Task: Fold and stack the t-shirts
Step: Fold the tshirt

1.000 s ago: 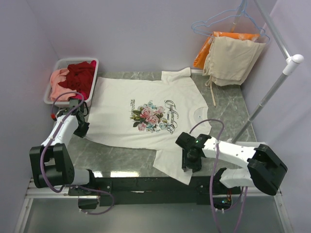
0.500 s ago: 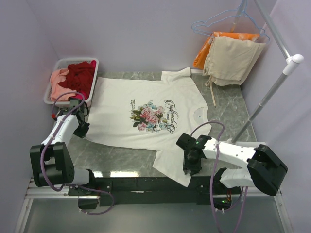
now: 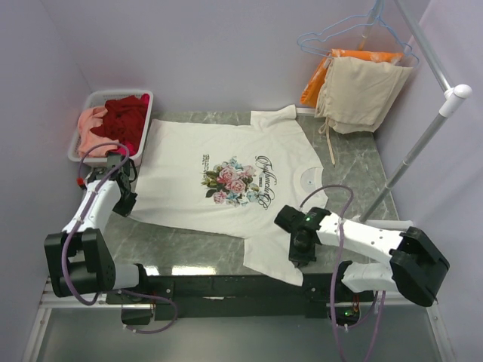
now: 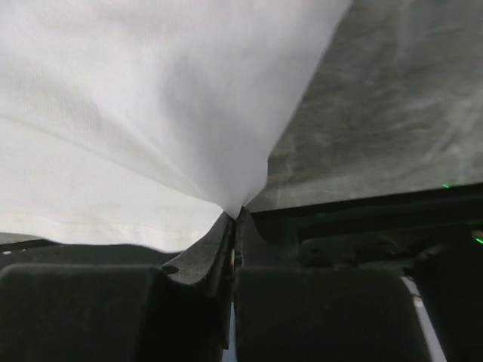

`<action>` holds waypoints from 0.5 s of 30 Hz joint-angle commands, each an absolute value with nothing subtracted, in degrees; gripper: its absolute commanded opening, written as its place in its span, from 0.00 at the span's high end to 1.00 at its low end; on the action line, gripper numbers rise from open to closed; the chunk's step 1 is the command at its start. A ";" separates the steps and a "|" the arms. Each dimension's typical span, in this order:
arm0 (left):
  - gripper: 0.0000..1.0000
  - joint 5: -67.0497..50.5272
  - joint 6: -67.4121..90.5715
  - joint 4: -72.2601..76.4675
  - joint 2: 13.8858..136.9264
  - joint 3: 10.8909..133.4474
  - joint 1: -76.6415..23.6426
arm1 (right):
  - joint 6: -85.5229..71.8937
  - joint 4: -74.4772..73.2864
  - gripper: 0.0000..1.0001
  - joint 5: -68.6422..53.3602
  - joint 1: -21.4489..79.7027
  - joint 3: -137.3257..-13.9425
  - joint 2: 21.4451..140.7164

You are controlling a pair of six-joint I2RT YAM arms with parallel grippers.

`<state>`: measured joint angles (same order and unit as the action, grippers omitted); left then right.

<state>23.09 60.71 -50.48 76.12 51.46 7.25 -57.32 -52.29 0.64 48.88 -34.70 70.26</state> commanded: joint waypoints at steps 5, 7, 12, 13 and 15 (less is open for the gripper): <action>0.99 26.89 63.81 -54.14 70.40 48.25 6.68 | -62.57 -71.70 1.00 19.67 48.96 -46.84 63.46; 0.99 26.63 64.33 -54.05 71.28 47.64 6.33 | -62.84 -74.52 1.00 21.26 48.78 -49.20 62.49; 0.99 27.68 66.26 -55.28 73.56 47.63 4.31 | -64.60 -78.83 1.00 24.34 48.60 -52.47 60.39; 0.99 28.21 66.53 -55.46 73.83 47.81 3.96 | -65.12 -79.62 1.00 24.69 48.69 -52.91 60.12; 0.99 29.09 67.76 -56.68 74.35 48.25 2.82 | -65.57 -80.42 1.00 25.13 48.60 -52.91 59.07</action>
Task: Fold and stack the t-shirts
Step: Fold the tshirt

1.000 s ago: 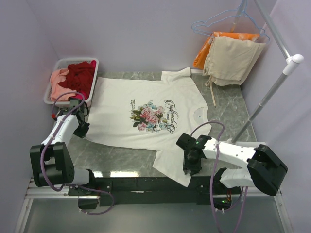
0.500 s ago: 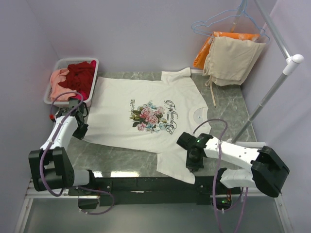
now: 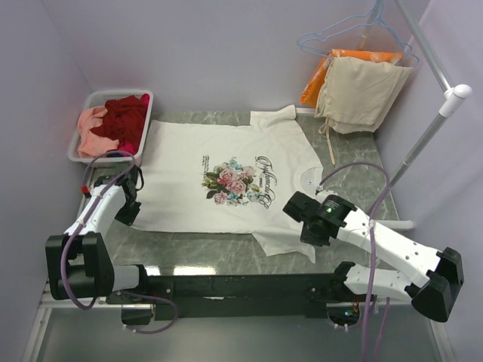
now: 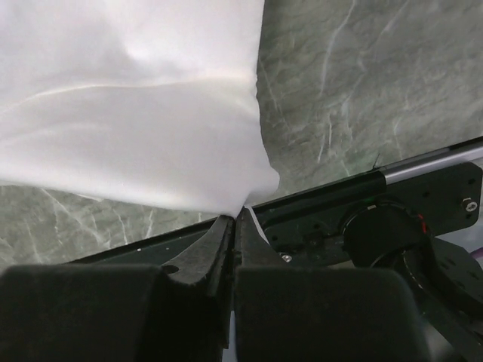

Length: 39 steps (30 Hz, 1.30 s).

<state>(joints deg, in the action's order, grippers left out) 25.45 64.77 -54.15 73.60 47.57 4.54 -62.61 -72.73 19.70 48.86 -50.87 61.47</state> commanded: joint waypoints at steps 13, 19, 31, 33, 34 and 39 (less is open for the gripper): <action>0.99 32.43 72.68 -60.47 74.09 51.76 0.44 | -64.69 -78.84 1.00 26.10 47.82 -55.01 60.29; 0.99 33.22 71.63 -60.12 78.04 58.61 0.35 | -56.00 -76.21 1.00 28.74 40.89 -63.00 63.89; 0.99 34.63 67.77 -56.51 93.24 73.73 -1.58 | -39.91 -61.53 1.00 25.85 24.09 -69.95 74.43; 0.99 35.68 67.59 -56.86 96.93 77.33 -1.84 | -39.20 -59.42 1.00 24.79 22.77 -70.57 76.90; 0.99 35.77 67.24 -56.87 97.99 78.39 -1.93 | -38.94 -58.81 1.00 24.00 22.42 -70.75 77.86; 0.99 36.83 66.27 -56.87 104.05 84.10 -2.20 | -38.50 -56.08 1.00 22.94 21.53 -72.24 82.70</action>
<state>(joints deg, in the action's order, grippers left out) 32.99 68.03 -57.01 101.30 79.22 -2.07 -40.40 -59.55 22.76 22.55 -68.90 80.75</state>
